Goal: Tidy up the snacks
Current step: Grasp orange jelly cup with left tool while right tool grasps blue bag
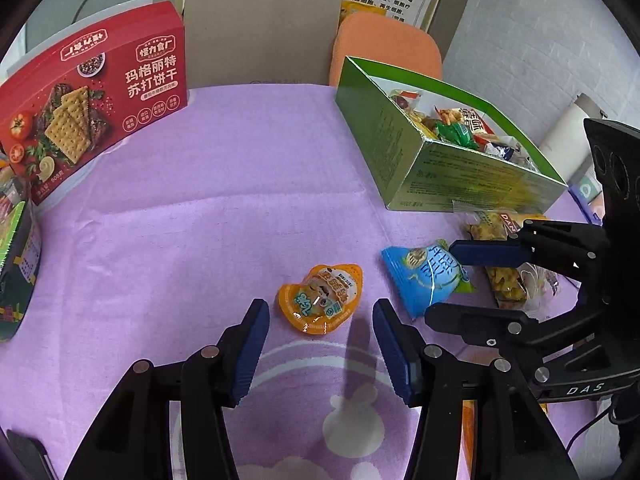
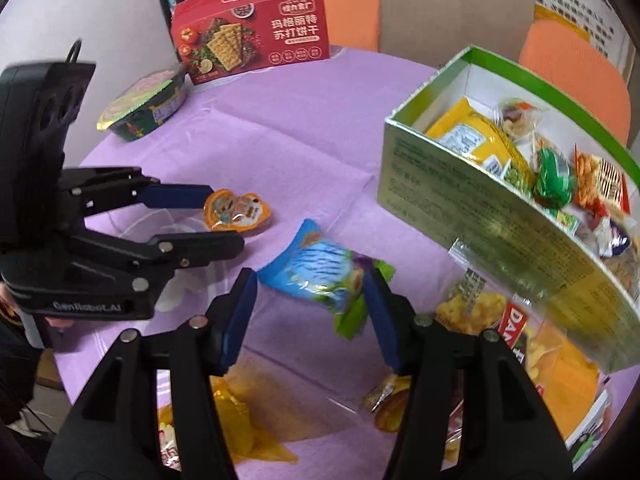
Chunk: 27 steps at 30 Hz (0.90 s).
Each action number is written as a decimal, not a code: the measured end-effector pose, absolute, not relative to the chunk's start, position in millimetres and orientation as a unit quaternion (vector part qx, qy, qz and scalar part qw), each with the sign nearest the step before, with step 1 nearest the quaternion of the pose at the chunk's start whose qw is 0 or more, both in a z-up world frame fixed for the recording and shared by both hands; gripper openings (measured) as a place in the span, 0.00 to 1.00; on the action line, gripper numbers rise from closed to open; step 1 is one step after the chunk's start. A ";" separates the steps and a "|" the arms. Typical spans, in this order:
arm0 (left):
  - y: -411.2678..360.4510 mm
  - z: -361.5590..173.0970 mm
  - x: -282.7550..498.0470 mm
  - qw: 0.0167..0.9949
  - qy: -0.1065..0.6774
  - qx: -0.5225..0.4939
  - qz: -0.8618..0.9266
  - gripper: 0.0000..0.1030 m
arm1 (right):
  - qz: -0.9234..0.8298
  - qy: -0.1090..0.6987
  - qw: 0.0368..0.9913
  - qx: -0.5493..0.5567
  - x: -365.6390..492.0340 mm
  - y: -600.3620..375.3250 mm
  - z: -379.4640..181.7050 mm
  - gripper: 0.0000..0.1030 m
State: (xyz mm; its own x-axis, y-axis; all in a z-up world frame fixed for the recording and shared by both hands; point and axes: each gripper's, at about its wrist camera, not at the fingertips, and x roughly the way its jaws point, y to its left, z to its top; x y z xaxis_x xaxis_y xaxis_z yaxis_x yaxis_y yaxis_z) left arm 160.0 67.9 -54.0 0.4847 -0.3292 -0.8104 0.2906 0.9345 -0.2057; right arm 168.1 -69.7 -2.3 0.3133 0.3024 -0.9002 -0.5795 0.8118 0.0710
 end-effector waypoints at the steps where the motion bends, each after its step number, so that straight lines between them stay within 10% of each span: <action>1: 68.2 -53.3 161.4 0.862 0.475 -0.020 -0.177 0.53 | 0.276 0.514 0.801 -0.134 169.6 -69.1 -4.2 0.57; 23: 62.1 -51.0 171.8 0.864 0.481 -0.006 -0.150 0.49 | 0.279 0.497 0.811 -0.133 174.4 -72.6 -29.9 0.67; 27: 63.2 -50.2 171.5 0.864 0.482 -0.001 -0.145 0.41 | 0.272 0.498 0.815 -0.117 176.5 -77.2 -27.0 0.39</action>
State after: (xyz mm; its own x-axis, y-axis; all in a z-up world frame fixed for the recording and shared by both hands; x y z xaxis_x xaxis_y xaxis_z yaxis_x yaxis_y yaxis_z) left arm 171.5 63.2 -50.2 0.4937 -0.2520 -0.8323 0.2502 0.9578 -0.1416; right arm 176.5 -77.2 -27.0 0.3561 0.3272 -0.8753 -0.5602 0.8245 0.0803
